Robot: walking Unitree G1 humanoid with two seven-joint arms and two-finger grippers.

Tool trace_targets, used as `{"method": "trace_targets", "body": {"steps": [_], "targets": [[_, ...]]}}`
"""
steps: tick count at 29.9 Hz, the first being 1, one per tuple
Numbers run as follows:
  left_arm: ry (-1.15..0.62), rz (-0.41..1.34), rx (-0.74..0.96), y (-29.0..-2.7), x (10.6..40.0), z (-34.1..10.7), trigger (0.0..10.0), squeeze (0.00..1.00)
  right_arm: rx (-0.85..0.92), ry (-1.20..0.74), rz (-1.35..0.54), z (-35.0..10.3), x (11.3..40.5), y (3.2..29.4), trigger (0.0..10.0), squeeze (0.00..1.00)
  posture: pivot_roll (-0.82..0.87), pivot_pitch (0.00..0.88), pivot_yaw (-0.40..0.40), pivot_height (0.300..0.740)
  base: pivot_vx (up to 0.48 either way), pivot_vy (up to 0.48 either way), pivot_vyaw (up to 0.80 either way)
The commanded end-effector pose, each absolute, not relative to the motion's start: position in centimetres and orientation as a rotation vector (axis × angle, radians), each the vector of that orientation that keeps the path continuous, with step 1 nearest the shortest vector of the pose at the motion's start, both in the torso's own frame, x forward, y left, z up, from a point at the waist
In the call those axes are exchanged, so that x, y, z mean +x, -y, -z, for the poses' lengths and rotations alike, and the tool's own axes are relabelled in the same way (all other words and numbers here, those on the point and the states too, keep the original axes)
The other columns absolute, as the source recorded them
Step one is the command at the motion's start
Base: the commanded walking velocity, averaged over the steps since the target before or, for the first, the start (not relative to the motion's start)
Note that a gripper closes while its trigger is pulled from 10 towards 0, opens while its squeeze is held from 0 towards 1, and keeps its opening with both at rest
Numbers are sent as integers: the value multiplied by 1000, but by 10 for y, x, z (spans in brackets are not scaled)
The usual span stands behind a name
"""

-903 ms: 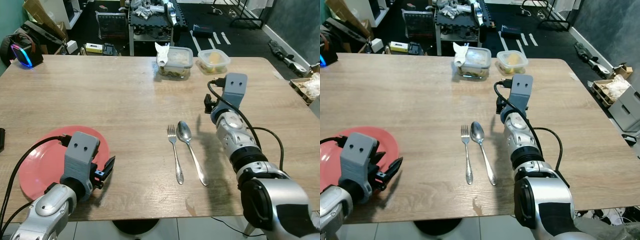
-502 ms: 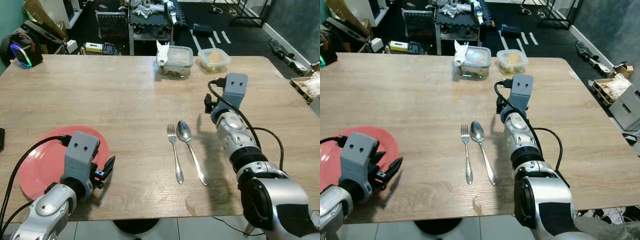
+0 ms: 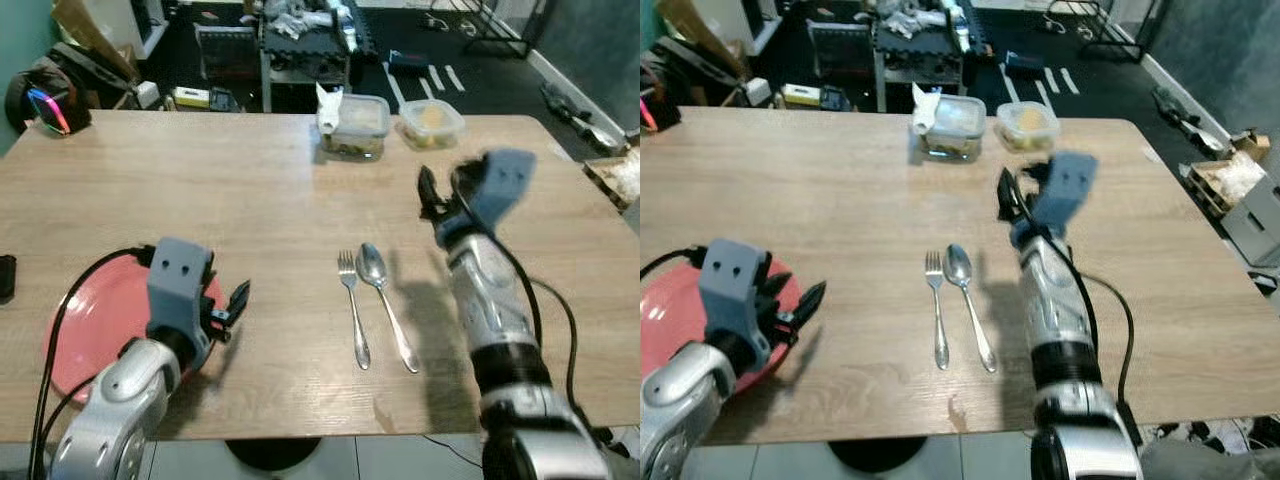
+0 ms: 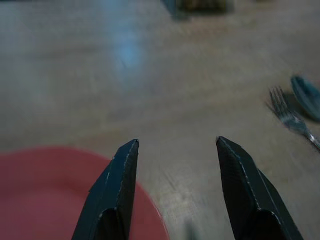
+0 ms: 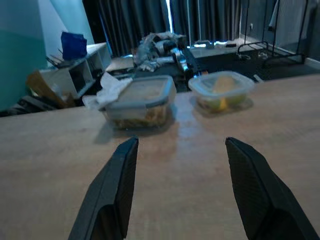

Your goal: Setting the table

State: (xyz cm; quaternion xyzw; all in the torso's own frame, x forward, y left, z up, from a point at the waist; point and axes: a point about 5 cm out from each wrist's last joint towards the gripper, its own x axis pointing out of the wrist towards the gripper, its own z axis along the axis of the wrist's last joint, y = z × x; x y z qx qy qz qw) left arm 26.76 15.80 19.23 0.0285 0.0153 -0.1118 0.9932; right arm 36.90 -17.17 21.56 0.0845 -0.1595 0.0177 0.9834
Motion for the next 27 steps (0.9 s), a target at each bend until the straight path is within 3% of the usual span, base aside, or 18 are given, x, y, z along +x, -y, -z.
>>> {"method": "trace_targets", "body": {"steps": [1, 9, 22, 27], "targets": [[-10, 215, 69, -159, 272, -195, 10000, 0, 163, 338, -36, -209, 358, 177, 10000, 0, 115, 6, 51, 740, 0, 0, 0], [78, 247, 131, -157, 286, -211, 10000, 0, 132, 308, -18, -180, 333, 202, 10000, 0, 72, 0, 80, 740, 0, 0, 0], [33, 225, 132, -156, 294, -192, 10000, 0, 175, 233, -50, -165, 325, 192, 10000, 0, 55, 0, 62, 740, 0, 0, 0], [32, 221, 133, -155, 296, -188, 10000, 0, 224, 206, -25, -161, 329, 194, 10000, 0, 56, 0, 62, 740, 0, 0, -800]]}}
